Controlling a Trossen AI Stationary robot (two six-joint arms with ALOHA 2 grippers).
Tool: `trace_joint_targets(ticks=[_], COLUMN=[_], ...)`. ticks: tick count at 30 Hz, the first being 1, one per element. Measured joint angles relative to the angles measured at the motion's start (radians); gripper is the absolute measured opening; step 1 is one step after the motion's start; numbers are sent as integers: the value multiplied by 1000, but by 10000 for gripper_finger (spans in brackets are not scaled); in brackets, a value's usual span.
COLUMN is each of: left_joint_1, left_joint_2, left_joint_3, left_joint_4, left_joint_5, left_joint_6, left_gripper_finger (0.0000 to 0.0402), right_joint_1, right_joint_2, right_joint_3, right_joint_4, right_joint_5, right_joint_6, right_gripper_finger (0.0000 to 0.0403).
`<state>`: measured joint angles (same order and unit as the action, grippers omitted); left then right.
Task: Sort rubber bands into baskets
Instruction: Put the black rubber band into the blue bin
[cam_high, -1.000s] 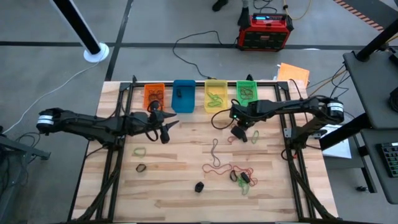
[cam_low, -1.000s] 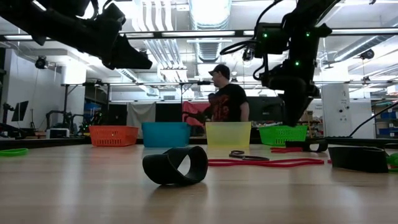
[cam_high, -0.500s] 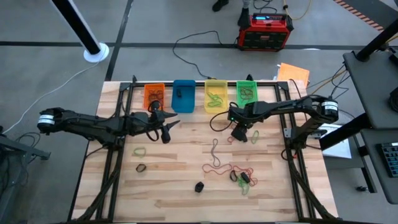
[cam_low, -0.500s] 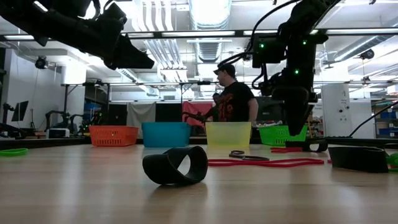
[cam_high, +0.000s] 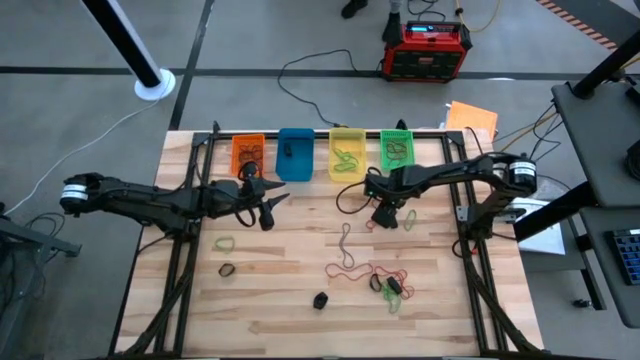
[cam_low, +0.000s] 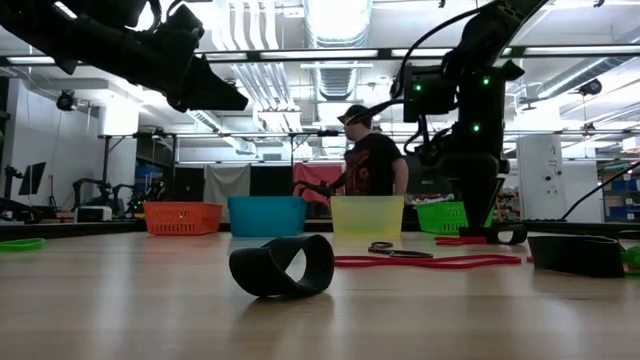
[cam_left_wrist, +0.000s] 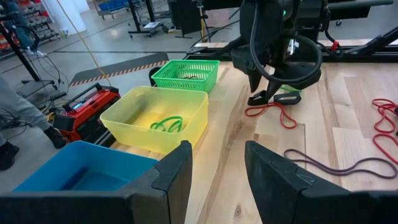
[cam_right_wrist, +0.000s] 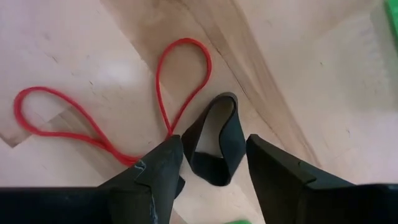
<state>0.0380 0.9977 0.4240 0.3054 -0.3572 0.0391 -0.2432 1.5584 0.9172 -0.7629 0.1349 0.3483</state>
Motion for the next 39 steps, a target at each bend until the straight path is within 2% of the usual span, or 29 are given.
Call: trace_joint_targets(ticks=[5,8,17,23,30,39], left_joint_1=[0,0,0,0,0,0], left_joint_2=[0,0,0,0,0,-1], left_joint_3=[0,0,0,0,0,5], left_joint_4=[0,0,0,0,0,12], left_joint_5=[0,0,0,0,0,0], left_joint_6=[0,0,0,-5,-11,-14], left_gripper_finger=[132,132,132,132,132,132], right_joint_1=[-2,-6,-13,-13,-13,-19], right_joint_2=[32,41,41,19,-131,-339], right_joint_3=[-8,-9,-10,-11,-11,-11], right_joint_4=[47,48,48,34,46,366], right_joint_5=[23,24,22,18,18,56], right_joint_6=[-33,-53,-74,-97,-110,-163], right_gripper_finger=[165,146,20,10,9,9])
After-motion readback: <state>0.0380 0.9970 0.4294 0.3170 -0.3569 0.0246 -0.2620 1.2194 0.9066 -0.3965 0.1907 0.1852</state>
